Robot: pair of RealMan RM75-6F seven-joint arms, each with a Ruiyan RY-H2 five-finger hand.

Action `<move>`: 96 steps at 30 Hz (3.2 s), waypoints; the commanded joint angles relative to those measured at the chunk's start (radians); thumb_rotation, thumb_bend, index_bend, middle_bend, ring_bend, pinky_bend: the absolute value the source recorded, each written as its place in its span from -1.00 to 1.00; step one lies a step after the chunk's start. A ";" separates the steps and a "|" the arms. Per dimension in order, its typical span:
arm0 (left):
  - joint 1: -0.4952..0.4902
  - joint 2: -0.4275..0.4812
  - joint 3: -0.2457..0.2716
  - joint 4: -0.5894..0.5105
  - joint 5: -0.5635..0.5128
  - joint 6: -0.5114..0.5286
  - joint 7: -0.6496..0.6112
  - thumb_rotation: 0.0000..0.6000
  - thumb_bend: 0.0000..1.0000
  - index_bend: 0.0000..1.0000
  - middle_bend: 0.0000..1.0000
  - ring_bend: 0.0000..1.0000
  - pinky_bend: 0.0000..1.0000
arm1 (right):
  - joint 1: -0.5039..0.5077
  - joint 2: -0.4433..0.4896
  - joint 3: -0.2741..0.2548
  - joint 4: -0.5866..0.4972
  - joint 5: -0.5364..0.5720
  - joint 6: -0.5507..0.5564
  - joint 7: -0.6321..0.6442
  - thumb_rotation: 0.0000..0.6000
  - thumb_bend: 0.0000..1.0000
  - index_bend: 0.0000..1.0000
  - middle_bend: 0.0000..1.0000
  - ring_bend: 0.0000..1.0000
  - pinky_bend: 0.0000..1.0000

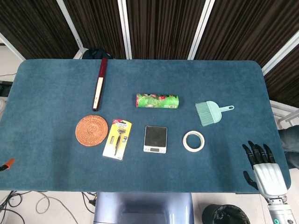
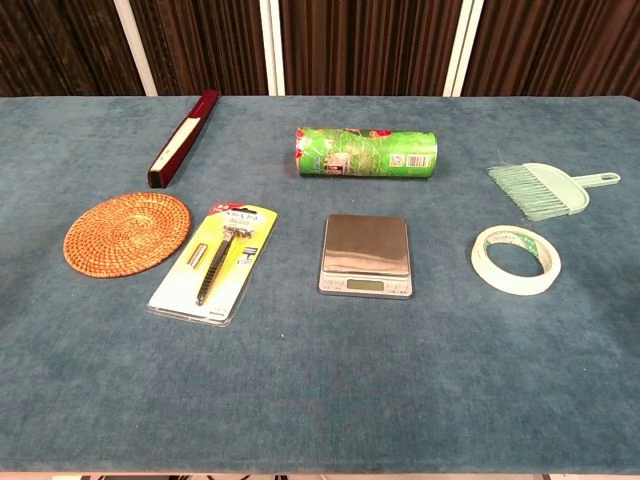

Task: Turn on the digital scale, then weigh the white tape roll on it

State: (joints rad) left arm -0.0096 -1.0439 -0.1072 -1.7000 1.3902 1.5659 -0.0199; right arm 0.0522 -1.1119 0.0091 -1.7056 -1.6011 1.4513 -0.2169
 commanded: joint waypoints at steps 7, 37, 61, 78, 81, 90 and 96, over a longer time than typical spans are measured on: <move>-0.003 -0.005 0.003 -0.001 0.002 -0.006 0.014 1.00 -1.00 -1.00 -1.00 -1.00 -1.00 | 0.182 -0.070 0.049 0.232 -0.088 -0.130 0.269 1.00 -0.16 -1.00 -0.70 -0.45 -0.55; -0.008 -0.010 -0.004 0.002 -0.021 -0.020 0.031 1.00 -1.00 -1.00 -1.00 -1.00 -1.00 | 0.537 -0.287 0.065 0.264 -0.205 -0.429 0.165 1.00 0.81 -0.99 0.53 0.65 0.34; -0.009 -0.001 -0.013 0.006 -0.039 -0.028 0.009 1.00 -1.00 -1.00 -1.00 -1.00 -1.00 | 0.649 -0.414 0.085 0.248 -0.015 -0.649 -0.171 1.00 0.81 -0.99 0.53 0.66 0.35; -0.010 -0.004 -0.012 0.007 -0.039 -0.029 0.014 1.00 -1.00 -1.00 -1.00 -1.00 -1.00 | 0.665 -0.440 0.053 0.235 0.030 -0.655 -0.230 1.00 0.81 -0.99 0.53 0.66 0.35; -0.009 -0.003 -0.011 0.006 -0.037 -0.028 0.014 1.00 -1.00 -1.00 -1.00 -1.00 -1.00 | 0.673 -0.451 0.055 0.235 0.050 -0.662 -0.246 1.00 0.81 -0.99 0.53 0.66 0.35; -0.010 -0.001 -0.013 0.007 -0.039 -0.030 0.008 1.00 -1.00 -1.00 -1.00 -1.00 -1.00 | 0.698 -0.463 0.069 0.224 0.119 -0.691 -0.306 1.00 0.81 -0.99 0.54 0.66 0.35; -0.010 0.000 -0.012 0.008 -0.038 -0.030 0.006 1.00 -1.00 -1.00 -1.00 -1.00 -1.00 | 0.715 -0.466 0.072 0.219 0.174 -0.714 -0.351 1.00 0.81 -0.99 0.54 0.66 0.35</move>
State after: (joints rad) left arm -0.0192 -1.0439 -0.1193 -1.6924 1.3523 1.5358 -0.0139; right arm 0.7620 -1.5769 0.0809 -1.4851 -1.4360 0.7437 -0.5581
